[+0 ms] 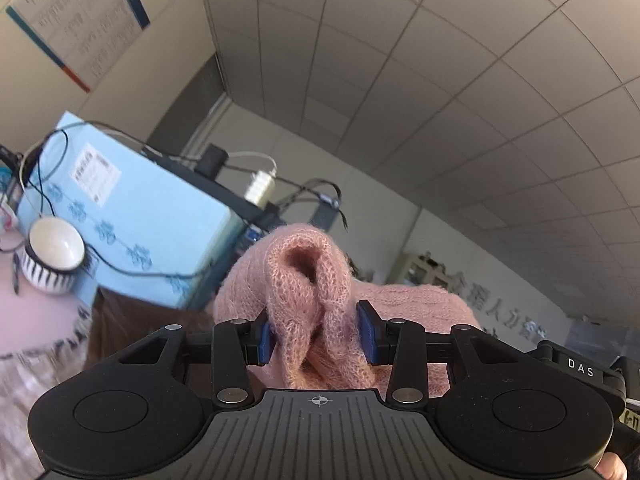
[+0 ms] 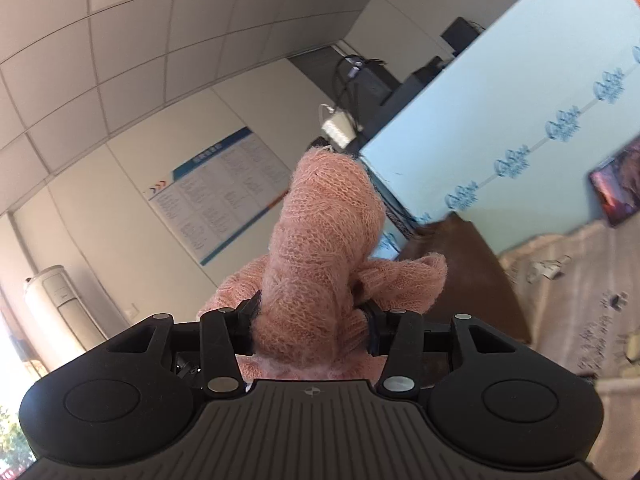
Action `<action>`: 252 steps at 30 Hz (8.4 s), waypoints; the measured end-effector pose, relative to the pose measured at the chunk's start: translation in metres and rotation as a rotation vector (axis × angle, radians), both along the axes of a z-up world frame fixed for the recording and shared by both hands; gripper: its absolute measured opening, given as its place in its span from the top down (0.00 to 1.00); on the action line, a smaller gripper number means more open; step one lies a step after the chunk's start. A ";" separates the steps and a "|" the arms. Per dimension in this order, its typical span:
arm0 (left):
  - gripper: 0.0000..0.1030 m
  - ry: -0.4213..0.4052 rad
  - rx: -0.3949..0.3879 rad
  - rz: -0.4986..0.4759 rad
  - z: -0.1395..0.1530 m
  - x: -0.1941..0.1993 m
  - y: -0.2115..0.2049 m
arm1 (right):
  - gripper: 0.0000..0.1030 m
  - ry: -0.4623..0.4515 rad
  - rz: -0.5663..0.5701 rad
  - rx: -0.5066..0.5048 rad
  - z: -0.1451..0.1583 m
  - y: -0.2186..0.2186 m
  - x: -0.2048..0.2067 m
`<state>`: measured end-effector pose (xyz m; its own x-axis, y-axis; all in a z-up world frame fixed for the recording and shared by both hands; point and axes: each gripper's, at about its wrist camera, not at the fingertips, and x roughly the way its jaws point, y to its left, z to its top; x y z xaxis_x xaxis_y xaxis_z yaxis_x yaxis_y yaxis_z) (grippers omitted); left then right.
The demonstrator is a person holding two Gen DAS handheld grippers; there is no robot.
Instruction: Fold clothes
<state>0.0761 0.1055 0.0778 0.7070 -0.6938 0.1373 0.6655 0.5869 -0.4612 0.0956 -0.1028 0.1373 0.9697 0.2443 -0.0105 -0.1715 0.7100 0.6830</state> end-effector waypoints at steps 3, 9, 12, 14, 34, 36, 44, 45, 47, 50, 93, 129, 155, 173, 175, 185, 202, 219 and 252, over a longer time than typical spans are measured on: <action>0.62 -0.043 -0.021 0.095 0.007 0.020 0.004 | 0.58 -0.055 0.050 -0.019 0.016 0.015 0.037; 0.62 -0.029 -0.007 0.202 -0.006 0.069 -0.004 | 0.58 -0.084 0.100 -0.049 0.015 0.019 0.105; 0.63 0.023 -0.009 0.201 -0.026 0.090 -0.006 | 0.58 -0.079 0.115 -0.071 0.008 0.017 0.139; 0.63 0.067 0.005 0.198 -0.038 0.097 -0.005 | 0.58 -0.061 0.117 -0.088 -0.003 0.014 0.156; 0.01 0.257 0.230 0.406 -0.088 0.147 -0.026 | 0.35 0.151 -0.099 -0.175 -0.086 -0.029 0.195; 0.00 0.251 0.292 0.432 -0.091 0.150 -0.034 | 0.34 0.188 -0.120 -0.232 -0.088 -0.023 0.198; 0.00 0.125 0.213 0.494 -0.074 0.117 -0.024 | 0.13 0.173 -0.126 -0.252 -0.079 -0.020 0.193; 0.00 0.085 0.216 0.514 -0.065 0.106 -0.025 | 0.11 0.165 -0.135 -0.268 -0.073 -0.018 0.189; 0.00 0.011 0.223 0.551 -0.049 0.083 -0.026 | 0.08 0.140 -0.158 -0.311 -0.058 -0.013 0.175; 0.00 0.010 0.205 0.529 -0.036 0.052 -0.031 | 0.03 0.103 -0.187 -0.343 -0.044 -0.013 0.145; 0.00 -0.101 0.520 0.903 -0.080 -0.075 -0.115 | 0.00 -0.124 -0.313 -0.616 -0.092 -0.015 0.017; 0.00 -0.112 0.518 0.907 -0.079 -0.072 -0.116 | 0.00 -0.119 -0.279 -0.597 -0.094 -0.018 0.020; 0.00 -0.104 0.522 0.903 -0.079 -0.071 -0.115 | 0.00 -0.114 -0.277 -0.606 -0.094 -0.017 0.021; 0.00 -0.043 0.546 0.876 -0.080 -0.063 -0.116 | 0.00 -0.092 -0.283 -0.620 -0.094 -0.015 0.024; 0.00 -0.043 0.546 0.877 -0.081 -0.063 -0.116 | 0.00 -0.088 -0.284 -0.620 -0.094 -0.015 0.024; 0.00 -0.039 0.547 0.879 -0.081 -0.062 -0.116 | 0.00 -0.079 -0.283 -0.620 -0.094 -0.016 0.026; 0.00 -0.038 0.546 0.879 -0.081 -0.064 -0.116 | 0.00 -0.075 -0.282 -0.618 -0.095 -0.016 0.027; 0.00 -0.043 0.547 0.876 -0.080 -0.063 -0.116 | 0.00 -0.075 -0.283 -0.618 -0.095 -0.016 0.027; 0.00 -0.045 0.545 0.872 -0.080 -0.062 -0.116 | 0.00 -0.074 -0.283 -0.617 -0.095 -0.016 0.027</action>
